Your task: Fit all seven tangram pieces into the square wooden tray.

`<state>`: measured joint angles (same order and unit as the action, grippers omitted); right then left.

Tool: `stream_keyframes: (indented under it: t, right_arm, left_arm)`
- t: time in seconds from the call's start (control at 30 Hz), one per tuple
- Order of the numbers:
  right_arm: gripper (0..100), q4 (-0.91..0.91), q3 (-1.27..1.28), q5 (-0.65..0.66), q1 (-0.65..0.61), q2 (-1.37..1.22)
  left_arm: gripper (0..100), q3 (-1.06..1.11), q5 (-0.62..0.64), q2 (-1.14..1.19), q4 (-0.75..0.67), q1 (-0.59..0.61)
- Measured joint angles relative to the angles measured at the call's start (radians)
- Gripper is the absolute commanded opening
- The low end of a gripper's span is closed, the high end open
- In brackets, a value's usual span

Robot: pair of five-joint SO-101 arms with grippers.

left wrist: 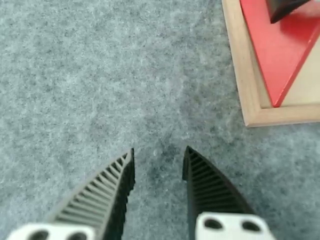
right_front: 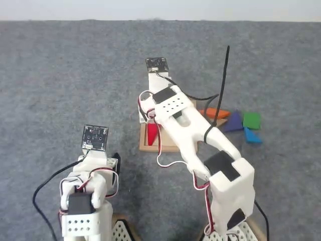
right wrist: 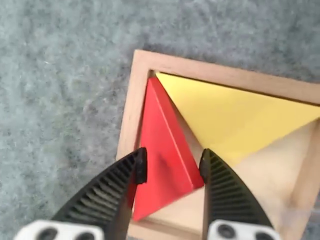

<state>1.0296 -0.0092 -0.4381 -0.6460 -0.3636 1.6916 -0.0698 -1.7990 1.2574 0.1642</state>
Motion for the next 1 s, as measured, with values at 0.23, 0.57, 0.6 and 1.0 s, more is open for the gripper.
stream_keyframes:
  t: [0.23, 0.57, 0.6, 1.0]
  right_arm:
    - [17.3, 0.066, 0.000, 0.003, 0.035, 0.078]
    - [17.1, 0.014, 0.037, 0.044, 0.106, 0.117]
    - [17.1, 0.003, 0.044, 0.052, 0.106, 0.117]
    - [17.3, 0.098, 0.160, 0.347, 0.295, 0.356]
  left_arm:
    - [15, 0.000, 0.000, 0.000, 0.000, 0.000]
    - [15, 0.000, 0.000, 0.000, 0.000, 0.000]
    - [15, 0.000, 0.000, 0.000, 0.000, 0.000]
    - [15, 0.000, 0.000, 0.000, 0.000, 0.000]
